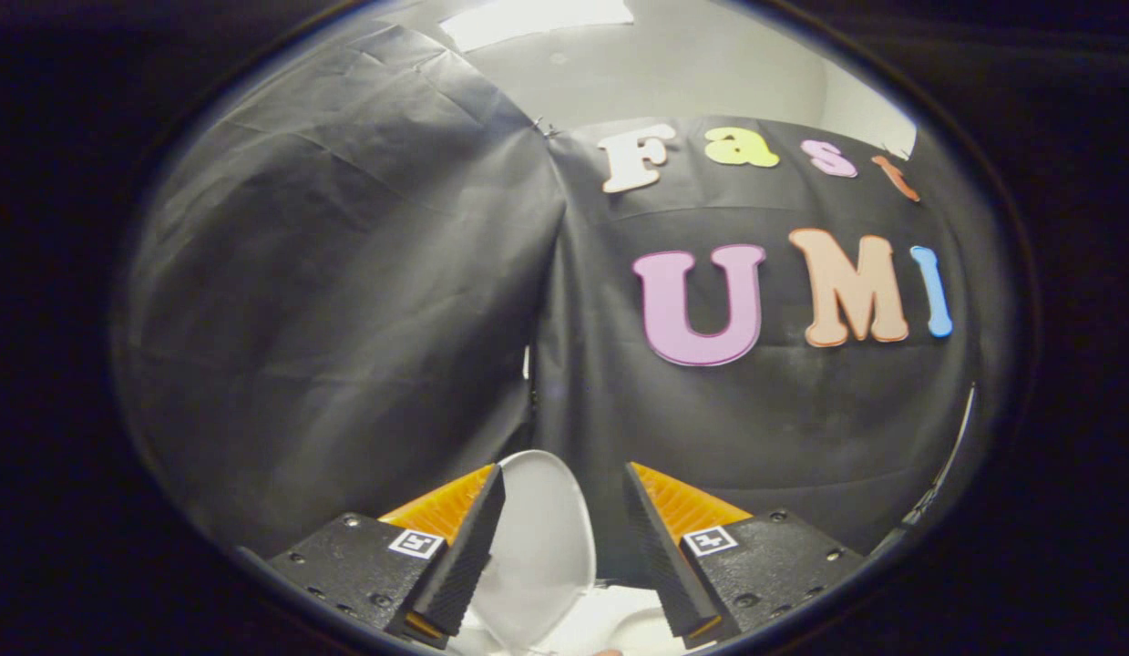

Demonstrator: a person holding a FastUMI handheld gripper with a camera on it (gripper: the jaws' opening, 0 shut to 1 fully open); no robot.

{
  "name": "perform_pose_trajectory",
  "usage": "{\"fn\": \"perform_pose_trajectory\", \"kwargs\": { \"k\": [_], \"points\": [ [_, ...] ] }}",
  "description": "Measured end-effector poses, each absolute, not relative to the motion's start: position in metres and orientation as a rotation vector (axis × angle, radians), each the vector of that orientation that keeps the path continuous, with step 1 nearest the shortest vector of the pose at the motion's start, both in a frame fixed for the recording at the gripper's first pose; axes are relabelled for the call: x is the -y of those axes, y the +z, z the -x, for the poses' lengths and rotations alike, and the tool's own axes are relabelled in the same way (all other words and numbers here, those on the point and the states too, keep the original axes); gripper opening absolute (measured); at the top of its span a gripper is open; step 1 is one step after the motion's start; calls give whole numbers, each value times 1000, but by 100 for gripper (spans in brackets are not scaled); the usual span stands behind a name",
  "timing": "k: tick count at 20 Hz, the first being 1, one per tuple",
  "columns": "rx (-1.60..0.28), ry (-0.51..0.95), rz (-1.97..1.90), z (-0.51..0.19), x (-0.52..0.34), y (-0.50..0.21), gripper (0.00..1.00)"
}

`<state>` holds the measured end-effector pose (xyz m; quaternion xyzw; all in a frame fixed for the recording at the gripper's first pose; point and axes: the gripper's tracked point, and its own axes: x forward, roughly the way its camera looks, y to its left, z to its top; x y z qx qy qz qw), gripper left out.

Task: Open the toilet lid.

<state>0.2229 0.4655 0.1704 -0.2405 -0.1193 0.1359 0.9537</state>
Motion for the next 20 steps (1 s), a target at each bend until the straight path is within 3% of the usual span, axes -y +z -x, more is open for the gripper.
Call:
{"fn": "perform_pose_trajectory", "kwargs": {
  "k": [10,20],
  "points": [
    [334,-42,328,-199,-270,236,80],
    [307,-353,234,-143,-70,248,85]
  ]
}}
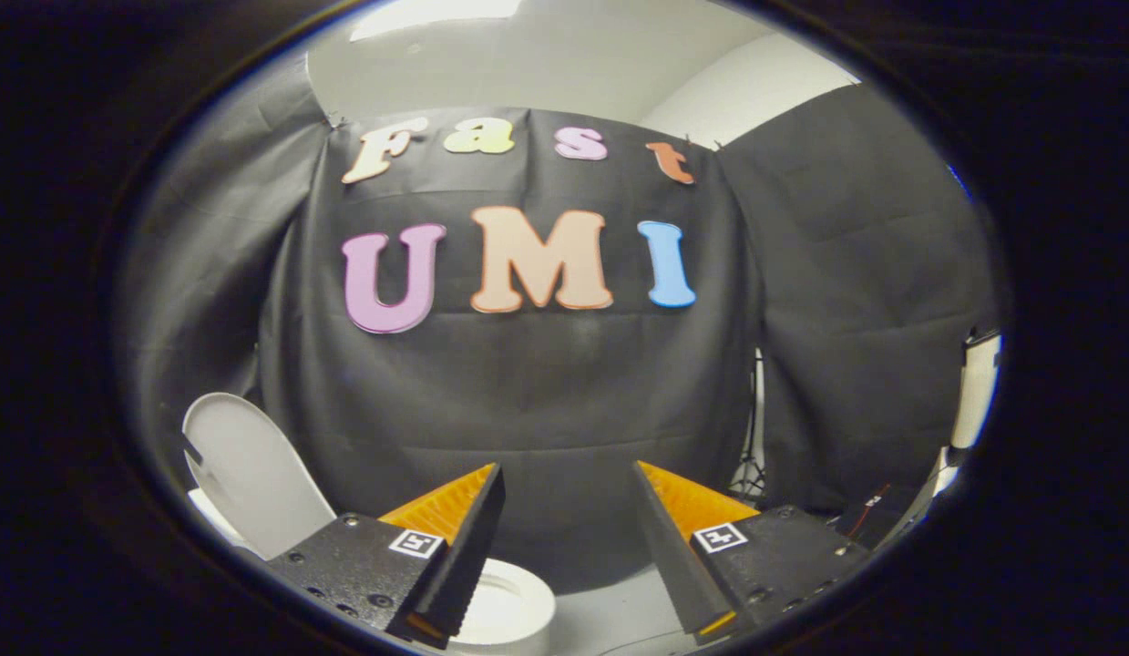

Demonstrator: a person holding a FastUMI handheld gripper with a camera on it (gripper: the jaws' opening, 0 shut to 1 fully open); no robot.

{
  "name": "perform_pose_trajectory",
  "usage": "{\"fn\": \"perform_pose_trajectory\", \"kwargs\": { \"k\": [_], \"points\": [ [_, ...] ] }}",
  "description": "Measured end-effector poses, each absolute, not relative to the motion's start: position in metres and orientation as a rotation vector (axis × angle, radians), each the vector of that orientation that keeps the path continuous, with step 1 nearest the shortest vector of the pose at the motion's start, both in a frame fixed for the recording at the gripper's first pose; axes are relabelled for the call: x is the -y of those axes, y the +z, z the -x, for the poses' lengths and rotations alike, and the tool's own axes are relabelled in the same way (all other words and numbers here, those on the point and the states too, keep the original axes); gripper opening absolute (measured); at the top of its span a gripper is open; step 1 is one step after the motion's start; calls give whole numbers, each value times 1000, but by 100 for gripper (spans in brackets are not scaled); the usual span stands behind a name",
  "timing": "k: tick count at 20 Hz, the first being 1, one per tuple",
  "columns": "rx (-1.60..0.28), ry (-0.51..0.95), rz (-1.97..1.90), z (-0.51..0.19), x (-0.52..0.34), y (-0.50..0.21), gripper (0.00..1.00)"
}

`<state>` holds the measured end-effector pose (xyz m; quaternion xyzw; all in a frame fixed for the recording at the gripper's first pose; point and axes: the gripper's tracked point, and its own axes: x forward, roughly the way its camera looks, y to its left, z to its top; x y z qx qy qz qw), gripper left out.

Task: Open the toilet lid.

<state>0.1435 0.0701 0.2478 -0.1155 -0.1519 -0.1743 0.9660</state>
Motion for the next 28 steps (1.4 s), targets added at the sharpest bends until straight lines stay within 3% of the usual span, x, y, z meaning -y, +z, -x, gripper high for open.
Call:
{"fn": "perform_pose_trajectory", "kwargs": {
  "k": [6,10,14,18,23,28],
  "points": [
    [254,-371,186,-134,-15,231,83],
    [211,-288,155,-139,-4,218,79],
    [137,-206,124,-152,7,202,62],
    [34,-7,125,-160,-9,178,49],
    [-109,181,178,-163,-14,159,41],
    [-176,388,201,-158,-23,152,49]
  ]
}}
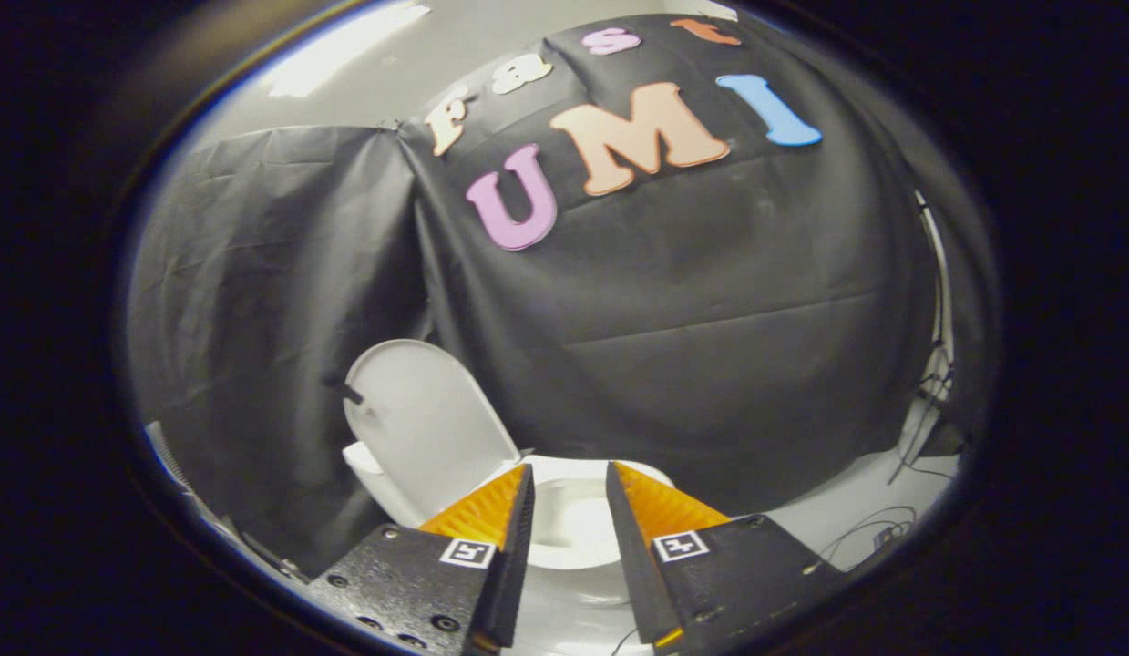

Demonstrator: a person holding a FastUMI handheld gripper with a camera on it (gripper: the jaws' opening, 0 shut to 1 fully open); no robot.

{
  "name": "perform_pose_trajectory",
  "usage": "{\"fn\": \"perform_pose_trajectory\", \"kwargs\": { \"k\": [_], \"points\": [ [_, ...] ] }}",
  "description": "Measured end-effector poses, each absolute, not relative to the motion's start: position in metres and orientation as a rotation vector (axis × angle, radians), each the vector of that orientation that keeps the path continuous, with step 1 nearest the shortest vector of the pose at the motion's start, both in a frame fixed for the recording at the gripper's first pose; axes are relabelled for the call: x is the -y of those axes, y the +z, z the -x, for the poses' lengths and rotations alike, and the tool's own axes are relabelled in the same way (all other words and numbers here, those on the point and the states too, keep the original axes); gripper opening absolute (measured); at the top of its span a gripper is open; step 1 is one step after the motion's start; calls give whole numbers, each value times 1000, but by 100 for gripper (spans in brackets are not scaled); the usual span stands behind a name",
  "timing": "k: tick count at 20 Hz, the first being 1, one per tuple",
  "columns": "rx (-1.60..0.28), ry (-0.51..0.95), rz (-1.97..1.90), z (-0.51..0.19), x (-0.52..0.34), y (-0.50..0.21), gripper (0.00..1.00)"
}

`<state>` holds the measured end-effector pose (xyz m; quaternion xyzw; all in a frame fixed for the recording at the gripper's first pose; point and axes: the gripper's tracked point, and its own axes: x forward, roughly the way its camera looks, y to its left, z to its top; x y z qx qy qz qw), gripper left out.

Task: Open the toilet lid.

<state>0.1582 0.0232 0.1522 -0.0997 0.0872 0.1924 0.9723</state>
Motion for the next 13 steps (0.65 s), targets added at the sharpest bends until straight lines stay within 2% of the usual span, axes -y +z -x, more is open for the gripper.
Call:
{"fn": "perform_pose_trajectory", "kwargs": {
  "k": [2,7,13],
  "points": [
    [-188,393,214,-158,-13,153,53],
    [-221,395,286,-148,10,154,58],
    [-180,366,303,-133,39,165,59]
  ]
}}
